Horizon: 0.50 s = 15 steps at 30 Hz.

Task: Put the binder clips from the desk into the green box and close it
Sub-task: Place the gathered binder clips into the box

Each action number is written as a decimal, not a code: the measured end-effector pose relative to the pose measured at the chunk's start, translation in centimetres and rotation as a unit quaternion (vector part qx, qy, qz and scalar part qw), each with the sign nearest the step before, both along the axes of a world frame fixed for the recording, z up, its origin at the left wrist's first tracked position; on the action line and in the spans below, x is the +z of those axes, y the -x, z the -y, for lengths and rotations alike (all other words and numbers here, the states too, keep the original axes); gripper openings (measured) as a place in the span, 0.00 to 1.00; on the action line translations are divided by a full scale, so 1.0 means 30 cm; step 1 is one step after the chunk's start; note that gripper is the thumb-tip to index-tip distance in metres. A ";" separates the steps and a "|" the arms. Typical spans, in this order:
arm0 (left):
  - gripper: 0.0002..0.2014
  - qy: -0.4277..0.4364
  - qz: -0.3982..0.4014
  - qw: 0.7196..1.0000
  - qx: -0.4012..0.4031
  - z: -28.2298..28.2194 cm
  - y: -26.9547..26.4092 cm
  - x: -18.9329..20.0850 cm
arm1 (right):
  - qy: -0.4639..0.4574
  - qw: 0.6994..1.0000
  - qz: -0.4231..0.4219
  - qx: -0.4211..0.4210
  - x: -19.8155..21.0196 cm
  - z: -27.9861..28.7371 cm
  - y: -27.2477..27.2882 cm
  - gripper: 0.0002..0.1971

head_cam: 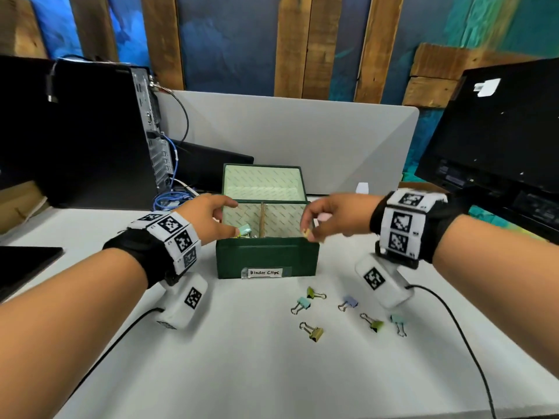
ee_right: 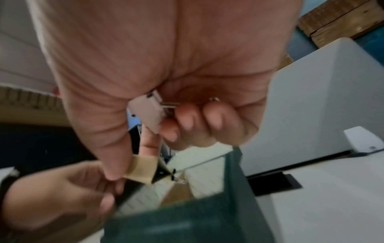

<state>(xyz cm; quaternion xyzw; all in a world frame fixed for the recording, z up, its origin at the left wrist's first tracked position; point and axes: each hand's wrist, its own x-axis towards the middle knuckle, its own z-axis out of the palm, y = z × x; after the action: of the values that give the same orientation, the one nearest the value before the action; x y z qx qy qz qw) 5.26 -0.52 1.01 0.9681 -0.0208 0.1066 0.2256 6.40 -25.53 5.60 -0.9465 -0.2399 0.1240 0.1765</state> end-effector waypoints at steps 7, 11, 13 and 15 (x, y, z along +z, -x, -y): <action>0.09 -0.005 -0.066 0.997 -0.047 -0.033 0.158 0.001 | -0.022 0.992 0.119 0.028 0.048 -0.239 -0.092 0.16; 0.11 -0.036 -0.106 0.990 -0.083 -0.012 0.219 -0.005 | 0.027 0.996 0.085 0.030 -0.022 -0.325 -0.141 0.33; 0.11 -0.040 -0.118 0.987 -0.097 0.008 0.231 -0.008 | 0.015 0.997 0.074 0.027 -0.031 -0.324 -0.144 0.31; 0.12 -0.048 -0.129 0.984 -0.113 0.034 0.229 -0.016 | -0.012 0.996 0.080 0.027 -0.028 -0.278 -0.131 0.25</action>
<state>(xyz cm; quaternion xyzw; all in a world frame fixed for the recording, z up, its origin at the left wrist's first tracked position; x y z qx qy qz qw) -1.60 -1.55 0.52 0.9750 -0.1059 -0.0462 0.1898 10.35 -17.20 4.74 -0.9443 -0.2804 0.0497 0.1650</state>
